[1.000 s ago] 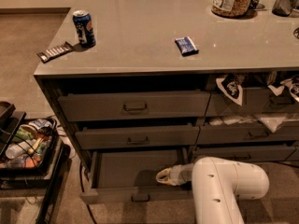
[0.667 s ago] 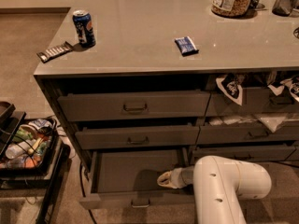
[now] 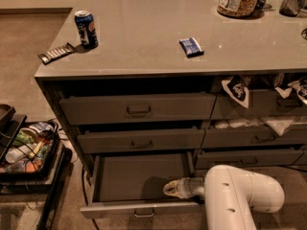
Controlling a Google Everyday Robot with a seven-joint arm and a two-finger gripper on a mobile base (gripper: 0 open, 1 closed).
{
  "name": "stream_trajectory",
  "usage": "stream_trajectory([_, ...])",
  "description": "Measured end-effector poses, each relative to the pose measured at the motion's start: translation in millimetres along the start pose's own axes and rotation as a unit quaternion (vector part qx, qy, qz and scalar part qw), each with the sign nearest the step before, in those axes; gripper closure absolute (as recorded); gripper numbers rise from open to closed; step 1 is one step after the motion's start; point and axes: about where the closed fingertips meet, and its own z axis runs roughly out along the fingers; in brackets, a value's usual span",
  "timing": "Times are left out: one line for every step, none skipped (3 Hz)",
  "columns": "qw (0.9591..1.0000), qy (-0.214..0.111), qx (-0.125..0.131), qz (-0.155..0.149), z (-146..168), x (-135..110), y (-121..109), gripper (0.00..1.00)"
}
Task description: Open bottom drawer
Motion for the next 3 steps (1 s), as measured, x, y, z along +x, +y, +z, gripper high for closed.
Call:
stream_trajectory([0.9991,-0.033,0.026,-0.003,-13.5,8.1,12.7,1.00])
stream_trajectory([0.9991,-0.033,0.026,-0.003,-13.2,7.8,13.0,1.00])
stream_trajectory([0.9996,-0.022,0.016,-0.007,-15.6,-1.1,17.4,1.00])
